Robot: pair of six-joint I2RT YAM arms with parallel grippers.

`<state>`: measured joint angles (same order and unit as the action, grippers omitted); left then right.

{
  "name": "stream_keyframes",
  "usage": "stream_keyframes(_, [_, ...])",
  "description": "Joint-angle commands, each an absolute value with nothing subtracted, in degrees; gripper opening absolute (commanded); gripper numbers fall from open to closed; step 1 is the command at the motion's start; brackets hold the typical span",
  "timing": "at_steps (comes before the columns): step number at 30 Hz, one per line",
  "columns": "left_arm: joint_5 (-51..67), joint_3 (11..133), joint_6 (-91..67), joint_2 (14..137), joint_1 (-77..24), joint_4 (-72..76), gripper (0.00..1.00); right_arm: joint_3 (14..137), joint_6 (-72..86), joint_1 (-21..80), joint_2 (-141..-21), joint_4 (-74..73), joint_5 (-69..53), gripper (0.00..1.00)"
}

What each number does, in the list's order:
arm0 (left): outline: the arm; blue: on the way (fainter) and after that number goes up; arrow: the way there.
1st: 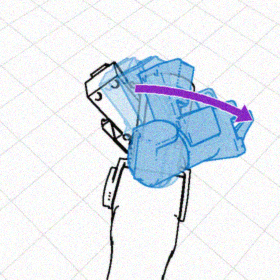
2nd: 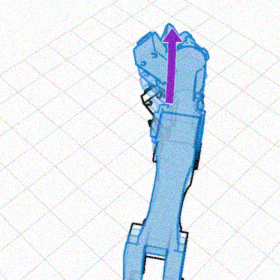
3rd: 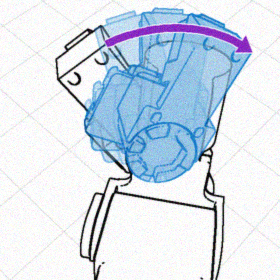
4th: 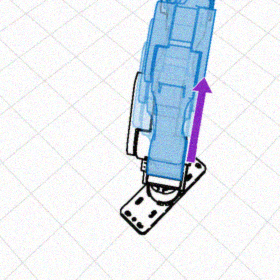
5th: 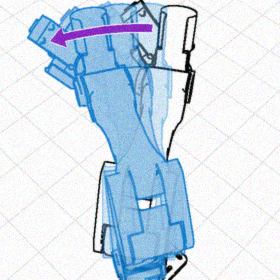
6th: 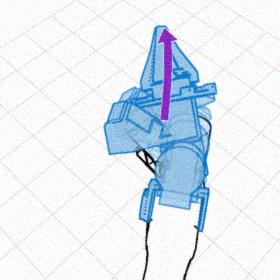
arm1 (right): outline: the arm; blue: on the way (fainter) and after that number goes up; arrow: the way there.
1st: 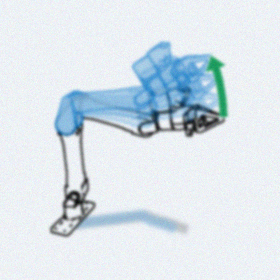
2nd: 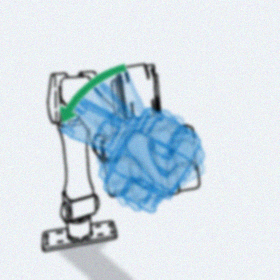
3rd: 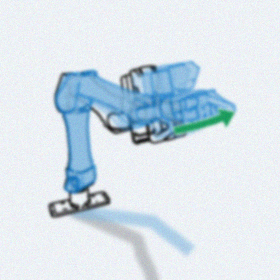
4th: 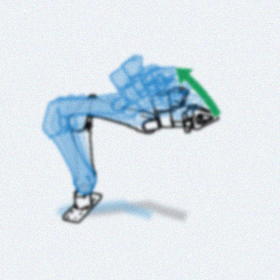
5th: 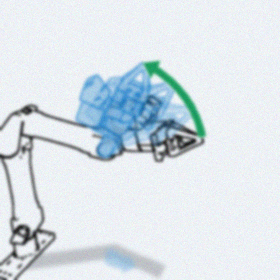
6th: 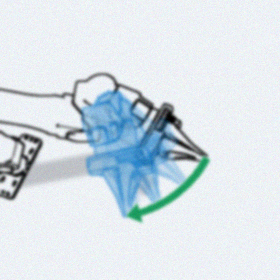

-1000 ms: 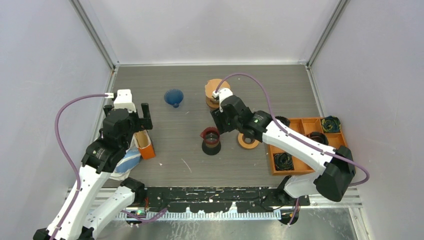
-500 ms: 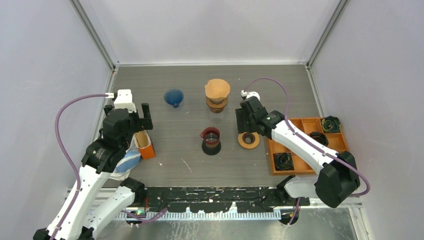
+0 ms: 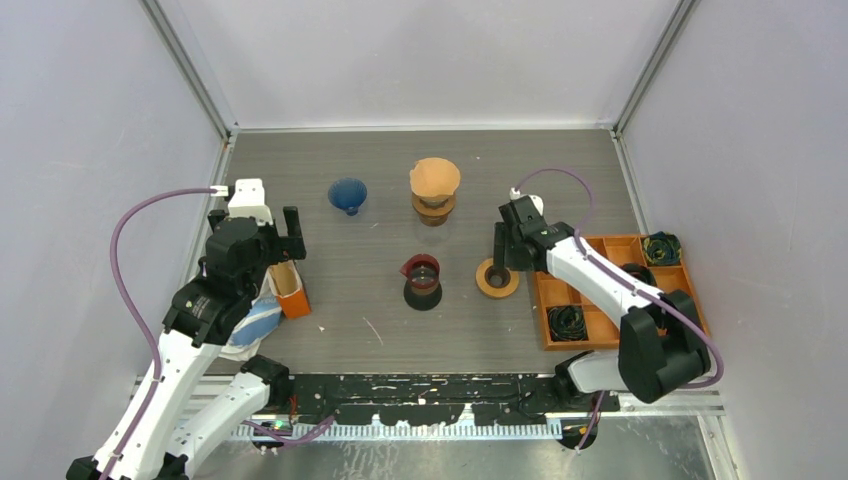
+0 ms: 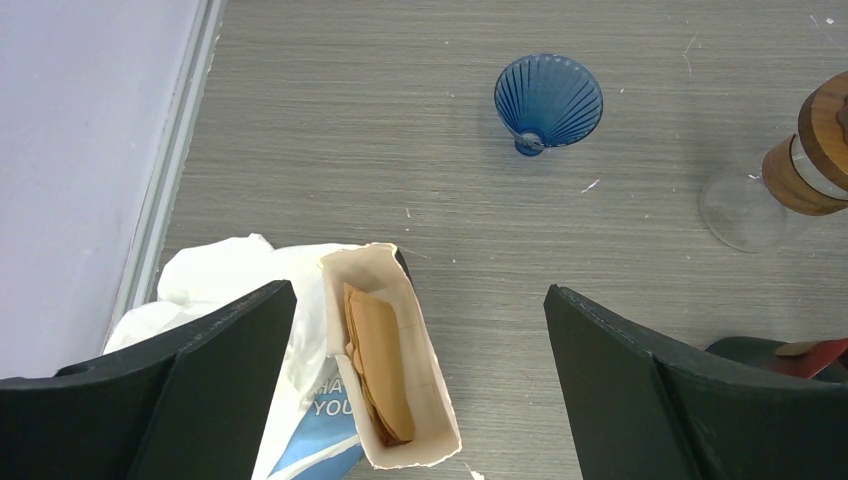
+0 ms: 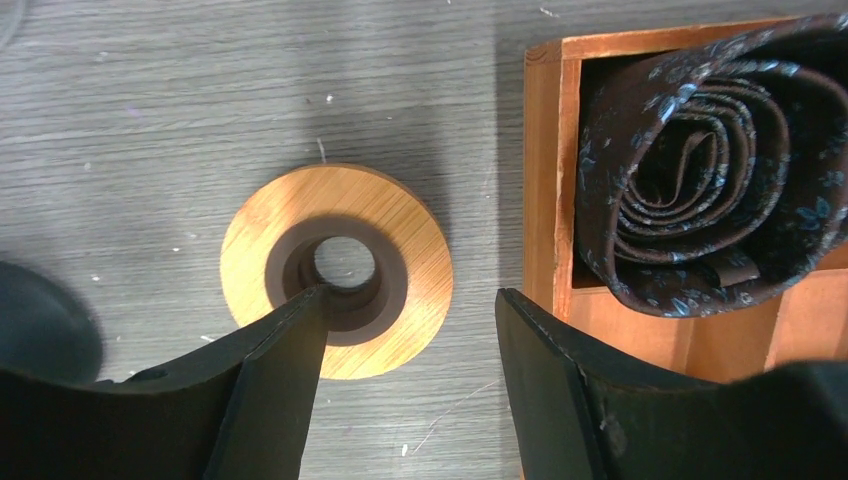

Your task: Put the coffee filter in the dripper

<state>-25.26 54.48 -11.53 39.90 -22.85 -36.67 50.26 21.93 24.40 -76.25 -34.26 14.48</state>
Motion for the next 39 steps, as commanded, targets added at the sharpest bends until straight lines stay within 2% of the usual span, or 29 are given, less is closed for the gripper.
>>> stream_keyframes(1, [-25.2,54.8,-11.56,39.89,-22.59,-33.85,0.99,49.68,23.64,23.35,-78.8,-30.92,14.13,0.67])
stream_keyframes(21, [-24.88,54.69,-11.43,40.25,-22.59,-33.68,0.99,48.29,22.85,21.74,-87.27,-27.96,8.33,0.59])
stream_keyframes(31, [-24.92,54.67,-11.35,40.45,-22.59,-33.76,0.99,49.37,21.75,21.78,-84.97,-29.62,7.65,0.39])
stream_keyframes(39, [-24.96,54.67,-11.3,40.53,-22.59,-33.79,0.99,51.89,20.77,21.72,-81.13,-32.87,7.6,0.33])
